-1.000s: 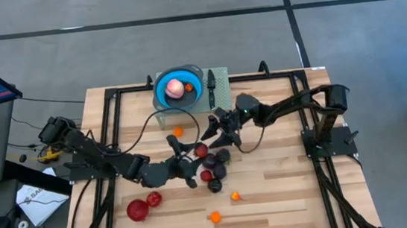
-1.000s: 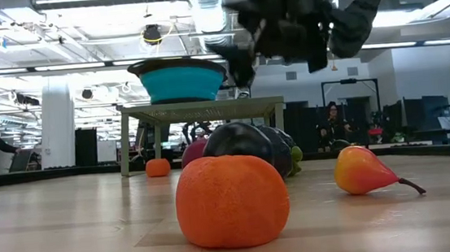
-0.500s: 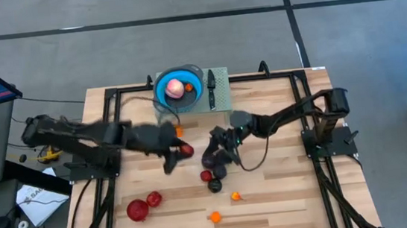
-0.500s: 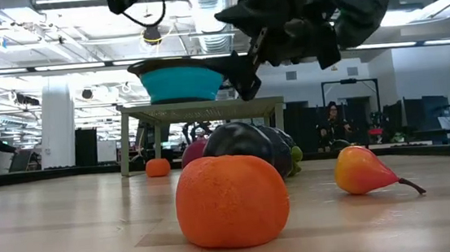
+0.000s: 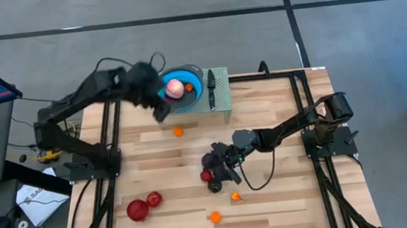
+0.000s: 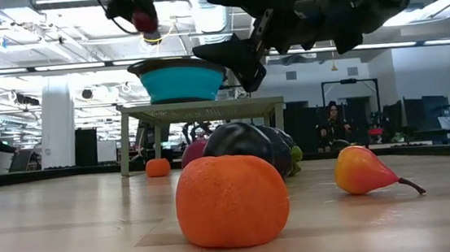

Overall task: Pick & Place Fruit
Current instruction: Put the red pomegranate into the blue strainer bowl

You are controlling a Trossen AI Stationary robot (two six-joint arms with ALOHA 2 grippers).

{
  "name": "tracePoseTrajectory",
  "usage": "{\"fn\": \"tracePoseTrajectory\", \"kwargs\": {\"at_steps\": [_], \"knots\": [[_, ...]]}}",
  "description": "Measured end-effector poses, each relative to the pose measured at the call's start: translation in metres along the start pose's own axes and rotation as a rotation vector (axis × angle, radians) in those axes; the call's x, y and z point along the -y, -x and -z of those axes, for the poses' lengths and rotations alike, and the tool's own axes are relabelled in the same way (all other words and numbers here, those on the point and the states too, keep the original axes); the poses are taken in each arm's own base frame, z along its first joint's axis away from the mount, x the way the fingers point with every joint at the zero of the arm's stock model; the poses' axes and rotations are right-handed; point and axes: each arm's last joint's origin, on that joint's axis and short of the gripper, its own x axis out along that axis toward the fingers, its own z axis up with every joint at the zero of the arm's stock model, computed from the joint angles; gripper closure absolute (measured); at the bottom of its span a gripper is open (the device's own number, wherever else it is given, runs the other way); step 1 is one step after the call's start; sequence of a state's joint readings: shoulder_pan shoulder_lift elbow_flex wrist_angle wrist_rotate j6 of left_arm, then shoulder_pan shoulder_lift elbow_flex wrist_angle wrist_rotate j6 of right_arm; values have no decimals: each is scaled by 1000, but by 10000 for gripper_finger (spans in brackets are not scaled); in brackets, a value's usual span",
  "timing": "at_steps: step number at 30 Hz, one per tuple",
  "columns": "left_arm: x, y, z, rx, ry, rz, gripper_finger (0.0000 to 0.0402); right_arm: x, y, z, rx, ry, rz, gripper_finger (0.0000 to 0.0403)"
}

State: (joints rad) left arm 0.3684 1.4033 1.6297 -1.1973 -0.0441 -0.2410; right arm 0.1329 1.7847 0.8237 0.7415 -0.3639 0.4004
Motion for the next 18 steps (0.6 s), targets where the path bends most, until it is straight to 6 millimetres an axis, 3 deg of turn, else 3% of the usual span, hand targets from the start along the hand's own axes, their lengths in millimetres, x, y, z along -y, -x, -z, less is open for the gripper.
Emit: {"fn": "tracePoseTrajectory", "kwargs": {"at_steps": [8, 18], "knots": [[-54, -47, -24, -109, 38, -127, 195, 2, 1, -1, 3, -9, 8, 117], [-63, -75, -29, -171, 26, -160, 195, 2, 1, -1, 2, -10, 8, 117]]}}
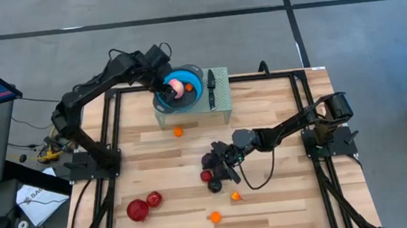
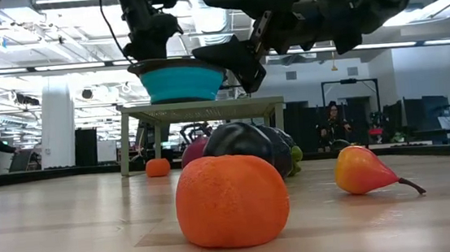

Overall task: Pick & Place Fruit
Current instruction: Put the red pomegranate into the blue strainer bowl

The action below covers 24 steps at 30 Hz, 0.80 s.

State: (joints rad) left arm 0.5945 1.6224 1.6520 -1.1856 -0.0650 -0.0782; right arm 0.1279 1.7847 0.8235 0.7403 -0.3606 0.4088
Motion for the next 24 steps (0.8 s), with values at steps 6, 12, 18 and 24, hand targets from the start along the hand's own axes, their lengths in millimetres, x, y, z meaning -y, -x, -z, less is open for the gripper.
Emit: {"fn": "tracePoseTrajectory", "kwargs": {"at_steps": [6, 12, 18, 24], "knots": [[-1, -6, -2, -7, -2, -64, 195, 0, 0, 0, 0, 0, 0, 117], [-1, -6, -2, -5, -2, -66, 192, 0, 0, 0, 0, 0, 0, 117], [-1, -8, -2, -6, -2, -66, 174, 0, 0, 0, 1, -3, 0, 117], [-1, -25, 8, -69, -8, -70, 168, 0, 0, 0, 1, -2, 0, 117]]}}
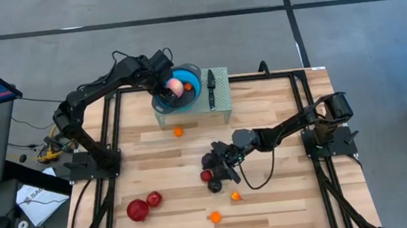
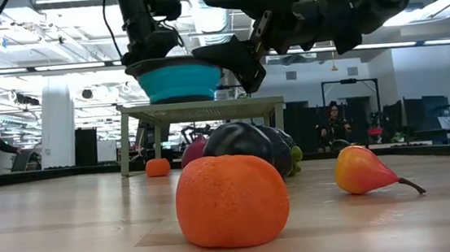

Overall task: Pick & Place Fruit
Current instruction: Put the red pomegranate into the blue strainer bowl, then put the red apple into the blue strainer bowl

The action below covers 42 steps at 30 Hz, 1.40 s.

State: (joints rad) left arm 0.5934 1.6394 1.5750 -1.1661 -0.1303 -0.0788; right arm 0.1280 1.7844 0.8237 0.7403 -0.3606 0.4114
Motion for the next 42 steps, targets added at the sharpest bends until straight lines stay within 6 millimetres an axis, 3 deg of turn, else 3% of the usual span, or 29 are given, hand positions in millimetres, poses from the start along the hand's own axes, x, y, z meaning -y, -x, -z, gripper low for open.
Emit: {"fn": "tracePoseTrajectory", "kwargs": {"at_steps": [23, 35, 42], "knots": [[0, 1, -5, 68, -6, -14, 117, 0, 0, 0, 0, 0, 0, 117], [-8, 47, 8, 228, 12, -12, 117, 0, 0, 0, 0, 0, 0, 117], [-2, 92, 29, 386, -39, -23, 117, 1, 0, 0, 1, 0, 3, 117]]}}
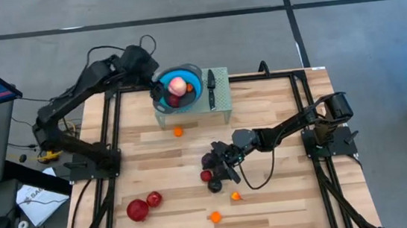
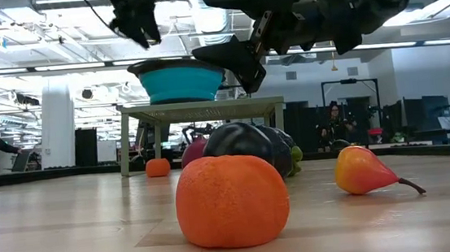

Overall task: Pick & Place Fruit
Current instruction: Put the red apple into the blue strainer bowl

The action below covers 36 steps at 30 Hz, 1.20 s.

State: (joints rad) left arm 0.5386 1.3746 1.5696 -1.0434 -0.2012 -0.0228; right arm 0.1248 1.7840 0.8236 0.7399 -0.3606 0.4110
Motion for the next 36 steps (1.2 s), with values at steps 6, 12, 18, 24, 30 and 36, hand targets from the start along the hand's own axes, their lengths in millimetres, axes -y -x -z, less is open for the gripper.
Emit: {"fn": "tracePoseTrajectory", "kwargs": {"at_steps": [6, 12, 18, 24, 30, 36], "knots": [[38, 45, 20, 247, -76, 76, 117, 4, 1, -2, 6, 15, 11, 117], [91, 56, 65, 498, -145, 230, 117, 5, 3, -4, 10, 78, 38, 117], [145, 39, 121, 586, -217, 317, 117, -11, 23, -14, -99, 166, 116, 117], [186, 24, 165, 531, -193, 291, 117, -33, 66, -28, -230, 220, 343, 117], [216, 18, 196, 414, -184, 388, 117, -50, 91, -37, -235, 225, 408, 117], [231, 13, 225, 115, -117, 566, 117, -52, 89, -41, -185, 243, 427, 117]]}}
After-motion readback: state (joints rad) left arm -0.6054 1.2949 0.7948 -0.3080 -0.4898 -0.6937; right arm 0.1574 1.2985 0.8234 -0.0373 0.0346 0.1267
